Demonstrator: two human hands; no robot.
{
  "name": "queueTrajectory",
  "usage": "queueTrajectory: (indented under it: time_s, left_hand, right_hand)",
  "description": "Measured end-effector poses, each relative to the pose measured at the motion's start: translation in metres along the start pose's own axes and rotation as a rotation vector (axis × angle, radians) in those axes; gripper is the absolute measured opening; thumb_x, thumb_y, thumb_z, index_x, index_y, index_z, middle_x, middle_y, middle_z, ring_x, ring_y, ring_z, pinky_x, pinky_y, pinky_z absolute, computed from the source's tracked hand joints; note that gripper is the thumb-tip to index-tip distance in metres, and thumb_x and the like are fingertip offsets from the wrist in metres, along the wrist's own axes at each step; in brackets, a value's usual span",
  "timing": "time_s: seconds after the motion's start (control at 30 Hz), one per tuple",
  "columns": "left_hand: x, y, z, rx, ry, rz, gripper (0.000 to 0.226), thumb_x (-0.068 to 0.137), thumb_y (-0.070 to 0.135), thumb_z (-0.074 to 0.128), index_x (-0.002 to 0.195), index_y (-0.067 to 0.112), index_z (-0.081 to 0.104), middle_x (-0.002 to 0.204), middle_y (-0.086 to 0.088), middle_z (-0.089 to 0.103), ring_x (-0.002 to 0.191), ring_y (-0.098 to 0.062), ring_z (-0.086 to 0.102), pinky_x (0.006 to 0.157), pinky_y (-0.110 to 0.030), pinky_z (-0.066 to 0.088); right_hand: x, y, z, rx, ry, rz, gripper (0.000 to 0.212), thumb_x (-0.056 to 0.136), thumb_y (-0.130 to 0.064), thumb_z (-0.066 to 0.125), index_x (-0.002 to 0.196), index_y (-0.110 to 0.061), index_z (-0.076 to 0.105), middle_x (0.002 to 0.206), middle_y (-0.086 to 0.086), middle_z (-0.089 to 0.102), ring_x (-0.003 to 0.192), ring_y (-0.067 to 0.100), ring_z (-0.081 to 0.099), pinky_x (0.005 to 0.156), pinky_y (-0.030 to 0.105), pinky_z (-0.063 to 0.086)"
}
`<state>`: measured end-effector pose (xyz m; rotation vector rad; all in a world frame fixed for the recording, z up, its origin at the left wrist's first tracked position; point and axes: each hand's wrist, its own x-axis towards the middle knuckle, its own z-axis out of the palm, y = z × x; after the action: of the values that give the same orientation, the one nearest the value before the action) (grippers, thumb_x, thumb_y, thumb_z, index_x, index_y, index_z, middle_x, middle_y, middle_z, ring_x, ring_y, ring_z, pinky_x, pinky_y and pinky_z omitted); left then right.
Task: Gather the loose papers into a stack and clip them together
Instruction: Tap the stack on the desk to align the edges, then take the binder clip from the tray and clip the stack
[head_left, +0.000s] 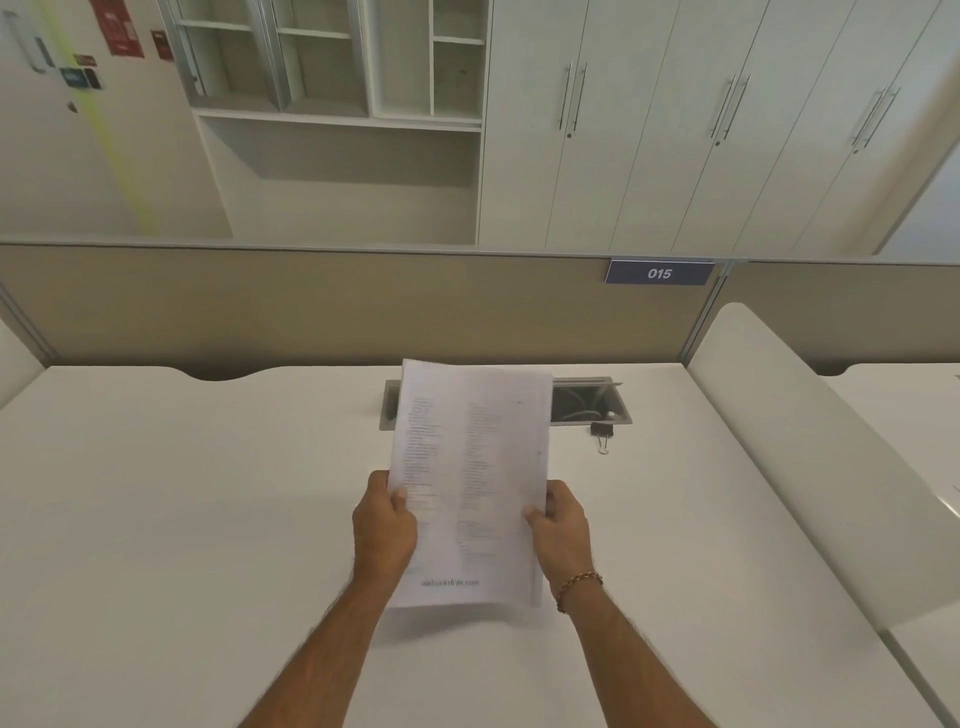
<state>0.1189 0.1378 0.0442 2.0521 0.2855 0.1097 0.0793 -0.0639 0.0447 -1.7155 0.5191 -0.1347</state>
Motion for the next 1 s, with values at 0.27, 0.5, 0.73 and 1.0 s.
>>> queueTrajectory:
  time_s: [0.27, 0.5, 0.73, 1.0]
  left_hand:
    - [-0.008, -0.037, 0.009, 0.07, -0.017, -0.24, 0.017, 0.101, 0.007, 0.044, 0.112, 0.002, 0.057, 0.113, -0.018, 0.068, 0.096, -0.035, 0.065, 0.083, -0.044, 0.059]
    - [-0.01, -0.051, 0.017, 0.111, -0.045, -0.302, 0.013, 0.098, -0.001, 0.044, 0.107, 0.0, 0.054, 0.111, -0.021, 0.067, 0.095, -0.036, 0.066, 0.08, -0.044, 0.059]
    - [-0.003, -0.062, 0.026, 0.225, -0.017, -0.328, 0.019, 0.096, 0.0, 0.05, 0.113, -0.008, 0.055, 0.118, -0.027, 0.065, 0.106, -0.043, 0.064, 0.084, -0.045, 0.057]
    - [0.003, -0.025, 0.045, 0.645, 0.025, -0.13, 0.045, 0.094, 0.025, 0.058, 0.136, 0.012, 0.052, 0.147, -0.017, 0.04, 0.135, -0.035, 0.035, 0.108, -0.055, 0.033]
  right_hand:
    - [0.009, 0.031, 0.021, -0.16, -0.103, 0.108, 0.047, 0.08, 0.009, 0.043, 0.115, -0.01, 0.067, 0.108, 0.006, 0.073, 0.099, 0.026, 0.069, 0.085, 0.032, 0.059]
    - [0.01, 0.045, 0.031, -0.276, -0.071, 0.18, 0.047, 0.082, 0.008, 0.045, 0.121, -0.007, 0.063, 0.112, 0.009, 0.07, 0.096, 0.024, 0.065, 0.074, 0.018, 0.053]
    - [0.016, 0.048, 0.03, -0.413, -0.075, 0.158, 0.045, 0.082, 0.007, 0.05, 0.122, -0.007, 0.065, 0.107, 0.009, 0.07, 0.087, 0.02, 0.061, 0.063, 0.007, 0.043]
    - [0.029, 0.039, 0.017, -0.558, 0.075, 0.032, 0.031, 0.087, -0.014, 0.06, 0.117, -0.009, 0.065, 0.111, 0.006, 0.062, 0.109, 0.026, 0.056, 0.077, 0.029, 0.045]
